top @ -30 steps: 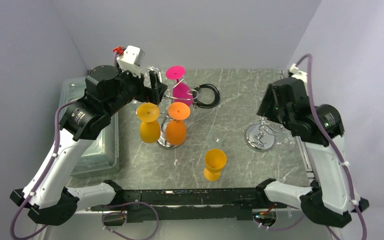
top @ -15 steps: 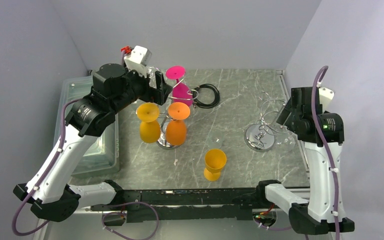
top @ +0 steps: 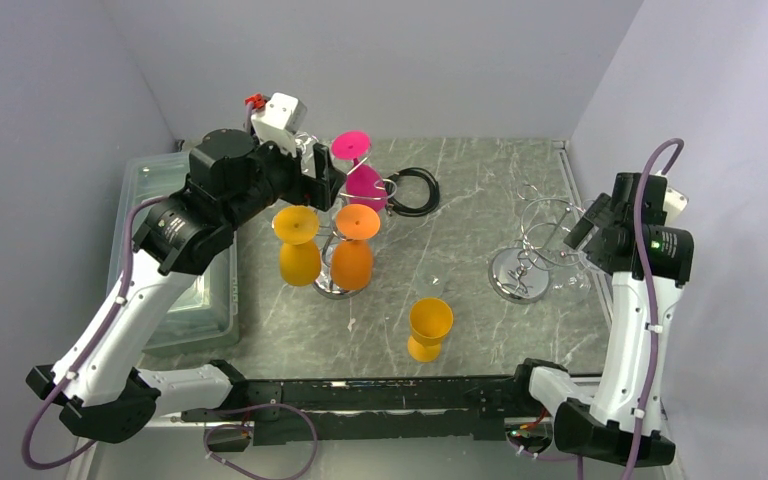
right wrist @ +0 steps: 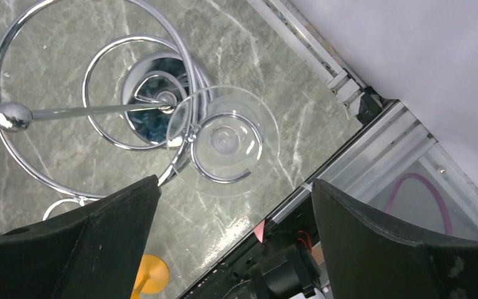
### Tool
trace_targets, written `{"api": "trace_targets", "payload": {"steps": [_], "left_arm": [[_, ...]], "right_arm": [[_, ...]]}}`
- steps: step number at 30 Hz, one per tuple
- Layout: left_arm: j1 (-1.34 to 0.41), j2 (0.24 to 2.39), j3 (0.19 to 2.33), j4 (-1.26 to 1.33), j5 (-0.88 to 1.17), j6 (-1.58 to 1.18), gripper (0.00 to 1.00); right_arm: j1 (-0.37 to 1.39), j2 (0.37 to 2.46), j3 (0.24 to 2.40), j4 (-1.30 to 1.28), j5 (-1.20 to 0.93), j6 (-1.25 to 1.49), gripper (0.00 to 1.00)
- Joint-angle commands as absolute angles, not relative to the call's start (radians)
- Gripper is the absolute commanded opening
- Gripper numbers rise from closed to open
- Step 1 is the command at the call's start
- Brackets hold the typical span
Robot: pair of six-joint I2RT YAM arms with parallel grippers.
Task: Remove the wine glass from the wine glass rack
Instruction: Pick up the wine glass from the wine rack.
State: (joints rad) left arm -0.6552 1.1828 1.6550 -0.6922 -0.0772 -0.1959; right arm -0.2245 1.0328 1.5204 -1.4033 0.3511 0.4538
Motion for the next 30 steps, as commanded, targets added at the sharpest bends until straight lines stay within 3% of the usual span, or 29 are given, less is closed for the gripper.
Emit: {"api": "trace_targets", "payload": {"steps": [1,30], "left_arm": [[-0.669,1.185,1.629,-0.626,-0.113,-0.175,0.99],[-0.804,1.159,1.376,-0.442,-0.23,0.025,0.99]], "right_arm": [[-0.253,1.055,1.556,-1.35,0.306,0.444,0.95],[-0.378,1.176,1.582,-1.359,0.174,0.467,0.93]]}}
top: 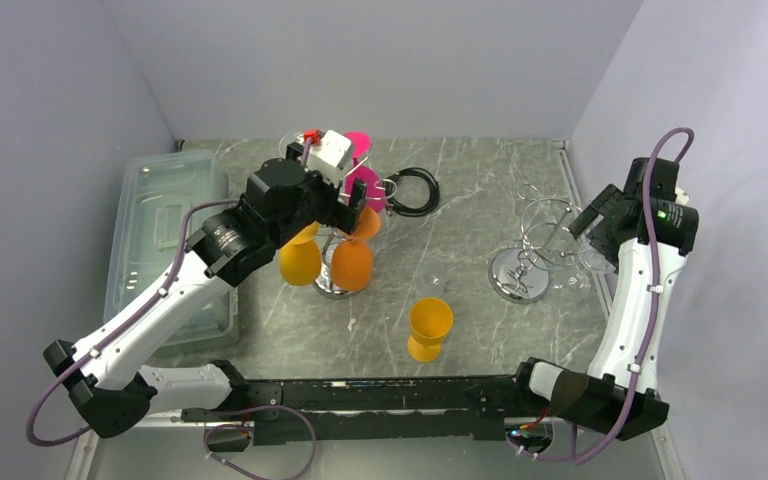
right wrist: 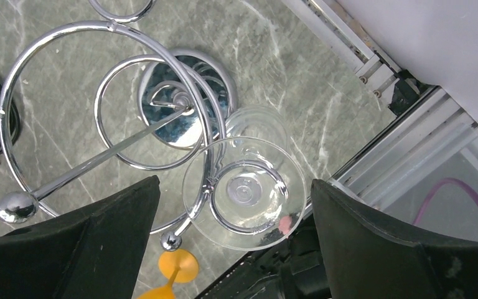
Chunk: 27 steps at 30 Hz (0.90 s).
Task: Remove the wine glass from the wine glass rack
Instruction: Pick up the wine glass from the wine rack.
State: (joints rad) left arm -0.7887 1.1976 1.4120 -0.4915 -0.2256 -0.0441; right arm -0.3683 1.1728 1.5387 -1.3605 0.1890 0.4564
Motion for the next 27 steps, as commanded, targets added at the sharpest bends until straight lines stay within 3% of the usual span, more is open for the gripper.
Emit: {"api": "trace_targets", "payload": {"steps": [1,27], "left_arm": [[-0.809,1.157,1.364,-0.439,-0.229,0.039,0.99],[-0.895,1.114,1.287,-0.385,-0.344,0.204,0.99]], "right_arm": [[-0.381,1.178,1.584,-1.364,0.173,0.47,0.93],[-0.416,1.175,1.553,-1.366,0.081,0.525,0.82]]}}
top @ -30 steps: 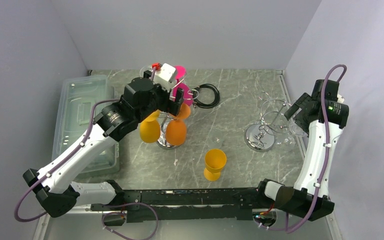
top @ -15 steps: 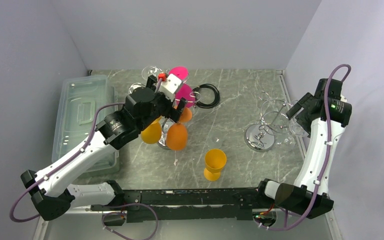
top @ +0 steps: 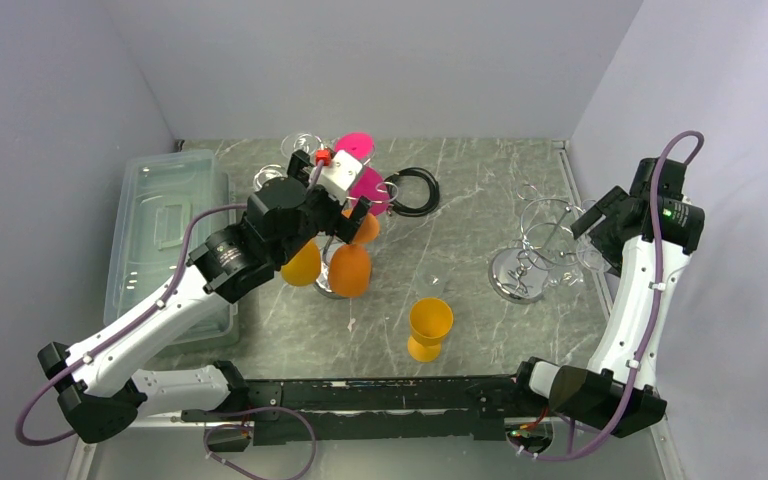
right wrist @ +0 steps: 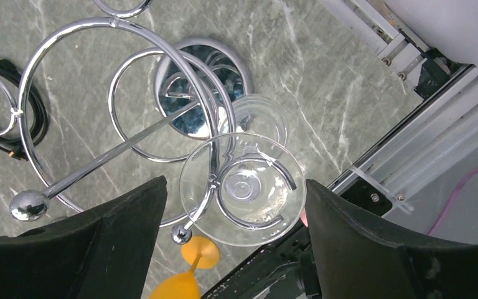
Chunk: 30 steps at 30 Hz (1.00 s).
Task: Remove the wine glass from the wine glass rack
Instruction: Pick up the wine glass from the wine rack.
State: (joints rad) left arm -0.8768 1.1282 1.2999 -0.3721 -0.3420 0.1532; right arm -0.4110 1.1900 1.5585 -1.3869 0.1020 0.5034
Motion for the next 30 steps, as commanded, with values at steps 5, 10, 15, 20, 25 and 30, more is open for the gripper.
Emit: {"api": "trace_targets", "payload": {"steps": [5,10,15,20,25,30], "left_arm": [[-0.895,1.116,1.291,-0.383,-0.361,0.209,0.99],[-0.894,1.116,1.301,-0.383,-0.371,0.209,0.99],[-0.894,1.121,1.313,-0.385,-0.378,0.212,0.99],[-0.895,1.121,1.312,-0.386,-0.379,0.211,0.99],[-0.896,1.12,1.312,-0.385,-0.38,0.212,0.99],[-0.895,1.118,1.315,-0.386,-0.379,0.212,0.99]], "right_arm": [[-0.417,1.173,1.551,-1.367,0.081,0.526,0.78],[-0.418,1.171,1.538,-1.37,0.088,0.519,0.8],[-0.419,1.169,1.524,-1.367,0.083,0.513,0.8],[-0.418,1.171,1.514,-1.358,0.08,0.514,0.74],[-0.419,1.172,1.524,-1.358,0.081,0.515,0.64],[-0.42,1.173,1.554,-1.369,0.08,0.516,0.51]]}}
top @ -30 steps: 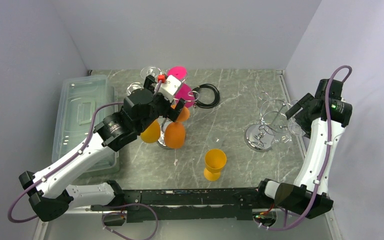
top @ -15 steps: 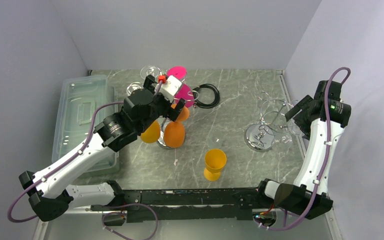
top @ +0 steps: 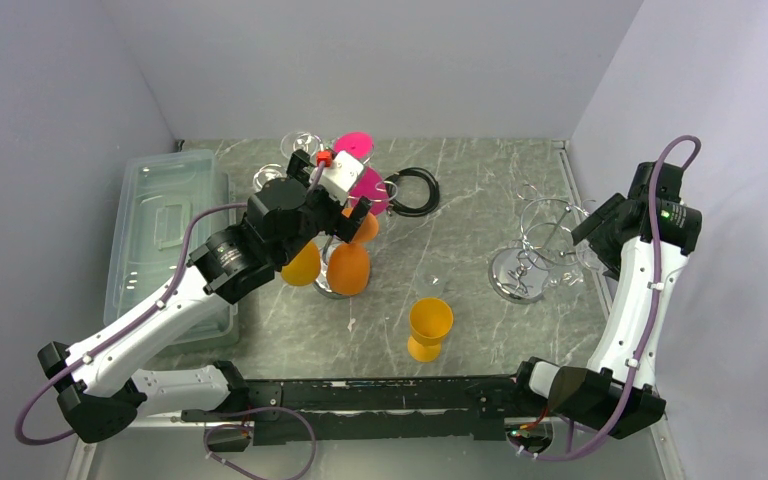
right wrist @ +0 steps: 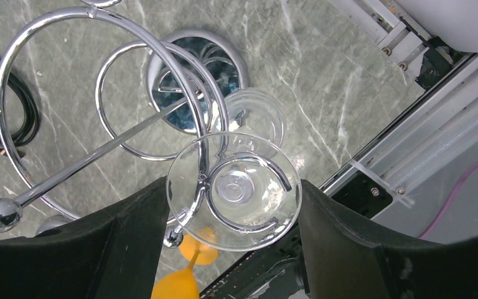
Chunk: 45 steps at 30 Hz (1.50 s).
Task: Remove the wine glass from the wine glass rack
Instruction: Pick up the wine glass from the wine rack.
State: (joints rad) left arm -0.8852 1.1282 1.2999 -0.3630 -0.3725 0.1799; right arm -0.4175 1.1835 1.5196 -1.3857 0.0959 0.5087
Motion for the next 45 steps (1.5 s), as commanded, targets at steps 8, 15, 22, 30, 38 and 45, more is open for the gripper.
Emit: {"api": "trace_targets", "payload": {"steps": [8,15,22,30,38,45], "left_arm": [[-0.896,1.119,1.332,-0.391,-0.37,0.206,0.99],[-0.896,1.123,1.344,-0.398,-0.363,0.198,0.99],[-0.895,1.126,1.352,-0.398,-0.358,0.196,0.99],[-0.894,1.127,1.353,-0.398,-0.347,0.195,0.99],[-0.895,1.126,1.357,-0.4,-0.336,0.19,0.99],[-0.896,1.121,1.356,-0.4,-0.326,0.185,0.99]], "right_arm": [[-0.42,1.169,1.622,-1.4,0.112,0.517,0.32],[-0.42,1.157,1.615,-1.408,0.136,0.509,0.27],[-0.422,1.145,1.628,-1.428,0.172,0.503,0.25],[-0.422,1.126,1.628,-1.446,0.196,0.502,0.24],[-0.423,1.1,1.629,-1.465,0.224,0.509,0.24],[-0.423,1.079,1.633,-1.48,0.239,0.515,0.23]]}}
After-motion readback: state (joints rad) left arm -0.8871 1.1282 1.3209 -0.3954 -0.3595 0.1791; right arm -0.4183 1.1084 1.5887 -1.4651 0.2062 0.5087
